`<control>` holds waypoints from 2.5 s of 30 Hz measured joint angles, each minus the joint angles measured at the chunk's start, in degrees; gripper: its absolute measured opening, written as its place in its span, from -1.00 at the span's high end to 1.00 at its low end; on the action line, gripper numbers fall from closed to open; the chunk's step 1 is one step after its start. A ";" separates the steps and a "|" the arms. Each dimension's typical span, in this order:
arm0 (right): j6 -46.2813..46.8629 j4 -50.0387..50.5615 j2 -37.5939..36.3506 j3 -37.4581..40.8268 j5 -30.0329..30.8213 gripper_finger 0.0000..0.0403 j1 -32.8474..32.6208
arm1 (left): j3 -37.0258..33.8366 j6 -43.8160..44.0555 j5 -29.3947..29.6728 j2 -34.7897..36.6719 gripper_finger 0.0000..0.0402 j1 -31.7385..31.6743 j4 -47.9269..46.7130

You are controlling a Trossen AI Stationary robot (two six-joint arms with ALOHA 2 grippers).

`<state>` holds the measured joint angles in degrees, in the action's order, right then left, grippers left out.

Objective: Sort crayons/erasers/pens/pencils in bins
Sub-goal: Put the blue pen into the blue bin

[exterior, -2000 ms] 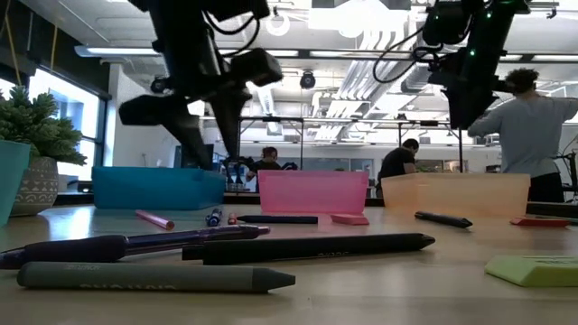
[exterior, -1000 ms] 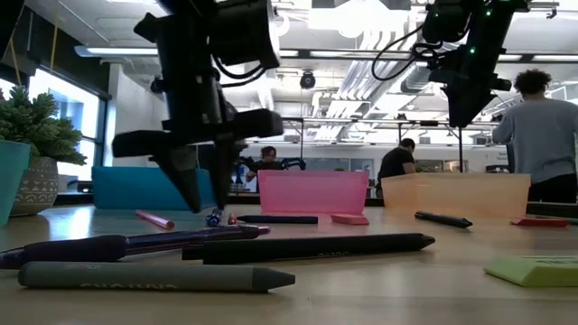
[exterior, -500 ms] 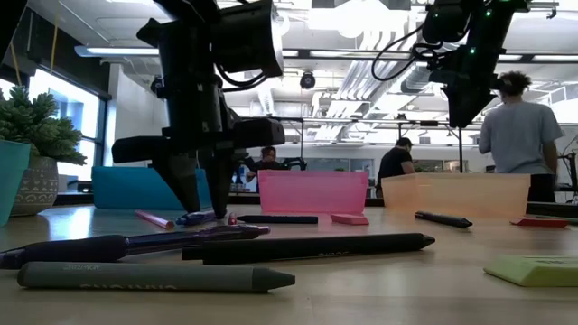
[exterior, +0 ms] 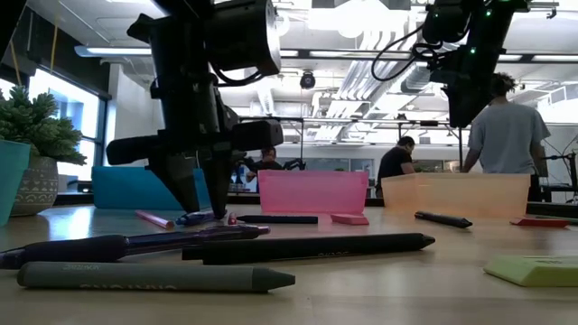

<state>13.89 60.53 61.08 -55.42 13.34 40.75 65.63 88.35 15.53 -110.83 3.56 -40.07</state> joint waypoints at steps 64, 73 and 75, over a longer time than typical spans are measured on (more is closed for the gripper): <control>-8.86 0.01 -0.07 0.02 -0.15 0.32 -0.02 | -0.16 -2.12 11.99 17.15 0.90 -4.65 -7.46; -14.35 -2.35 -0.09 0.02 -2.54 0.32 -0.02 | -0.02 -10.26 17.24 25.02 0.90 -13.40 -11.15; -14.36 -3.44 -0.09 0.02 -4.34 0.32 -0.02 | -0.23 -12.86 17.86 26.65 0.90 -15.78 -12.74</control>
<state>-0.47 57.09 60.99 -55.40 9.01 40.73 65.40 75.48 33.39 -84.17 -12.22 -52.81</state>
